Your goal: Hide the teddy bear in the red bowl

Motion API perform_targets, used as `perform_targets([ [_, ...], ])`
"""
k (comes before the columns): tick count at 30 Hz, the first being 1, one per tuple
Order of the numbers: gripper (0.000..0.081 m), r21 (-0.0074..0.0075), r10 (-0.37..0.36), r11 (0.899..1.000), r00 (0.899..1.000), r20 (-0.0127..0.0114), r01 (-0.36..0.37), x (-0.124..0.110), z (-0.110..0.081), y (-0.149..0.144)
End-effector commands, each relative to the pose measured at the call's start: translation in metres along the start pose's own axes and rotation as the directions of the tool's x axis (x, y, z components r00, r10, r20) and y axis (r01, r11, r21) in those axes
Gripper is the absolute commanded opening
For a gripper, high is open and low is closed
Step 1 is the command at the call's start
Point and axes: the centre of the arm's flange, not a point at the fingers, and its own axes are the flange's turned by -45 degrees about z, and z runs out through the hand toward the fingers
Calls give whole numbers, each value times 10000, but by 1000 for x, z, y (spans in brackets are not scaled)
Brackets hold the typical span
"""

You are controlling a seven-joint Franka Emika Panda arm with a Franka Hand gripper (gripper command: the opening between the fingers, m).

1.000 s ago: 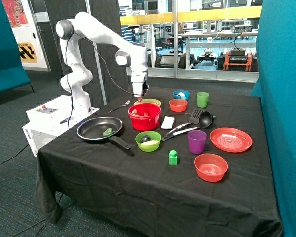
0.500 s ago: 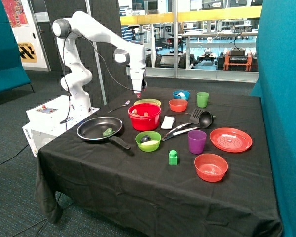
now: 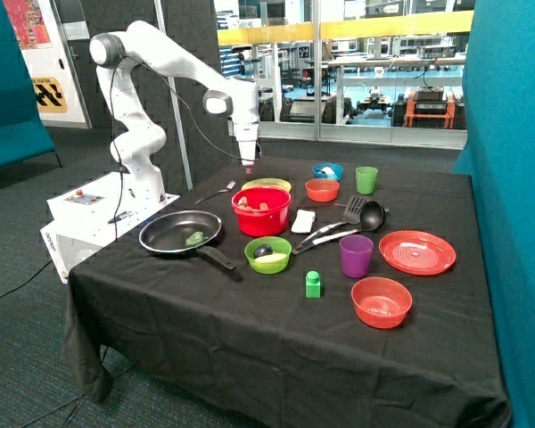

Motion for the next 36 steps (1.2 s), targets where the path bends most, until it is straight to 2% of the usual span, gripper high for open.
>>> perform_targets([
  [1, 502, 25, -1280, 9918, 9918, -28, 1280, 0, 5, -49],
  [6, 500, 24, -1735, 9848, 9848, -29, 1735, 5, 6, -71],
  [14, 516, 24, -1701, 9854, 9854, -29, 1701, 13, 12, -90],
  [21, 505, 27, -670, 9977, 9977, -26, 670, 27, 26, -104],
  [25, 514, 28, -206, 9998, 9998, -25, 206, 33, 32, -111],
  [36, 513, 29, 156, 9999, 9999, -24, -156, 35, 49, -129],
])
